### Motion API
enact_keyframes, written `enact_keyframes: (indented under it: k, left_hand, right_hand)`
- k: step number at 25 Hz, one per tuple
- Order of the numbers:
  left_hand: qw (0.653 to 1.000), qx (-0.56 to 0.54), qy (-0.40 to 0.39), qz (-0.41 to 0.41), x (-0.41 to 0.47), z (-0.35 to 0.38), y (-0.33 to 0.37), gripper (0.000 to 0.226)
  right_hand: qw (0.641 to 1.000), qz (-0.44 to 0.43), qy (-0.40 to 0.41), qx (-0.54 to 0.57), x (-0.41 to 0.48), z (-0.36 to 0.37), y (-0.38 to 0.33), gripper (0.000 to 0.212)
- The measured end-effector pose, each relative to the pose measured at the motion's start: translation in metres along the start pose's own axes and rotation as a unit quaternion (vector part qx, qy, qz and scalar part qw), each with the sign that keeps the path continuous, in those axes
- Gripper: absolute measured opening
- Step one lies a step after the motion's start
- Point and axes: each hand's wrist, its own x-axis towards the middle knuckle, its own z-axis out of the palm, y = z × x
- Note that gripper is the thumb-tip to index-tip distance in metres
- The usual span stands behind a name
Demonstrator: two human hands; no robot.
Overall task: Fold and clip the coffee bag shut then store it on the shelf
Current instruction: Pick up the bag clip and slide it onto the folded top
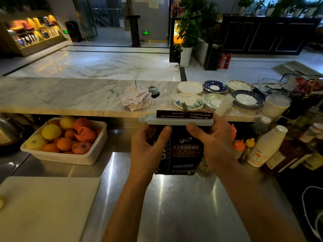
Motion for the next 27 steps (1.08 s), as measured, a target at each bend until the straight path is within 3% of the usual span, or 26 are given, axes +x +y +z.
enact_keyframes:
  k: [8,13,27]
  left_hand:
    - [0.991,-0.099,0.083,-0.027,0.001,0.005,0.005,0.022]
    - [0.982,-0.163,0.091,-0.018,0.001,0.006,0.007,0.014]
    - [0.976,-0.198,0.084,-0.016,-0.001,0.008,0.008,0.012]
  right_hand:
    - [1.0,0.006,0.003,0.003,-0.003,0.0,0.006,0.028]
    - [1.0,0.007,-0.009,0.015,-0.002,0.003,0.0,0.023]
    - [1.0,0.011,-0.018,0.023,-0.005,0.002,-0.005,0.025]
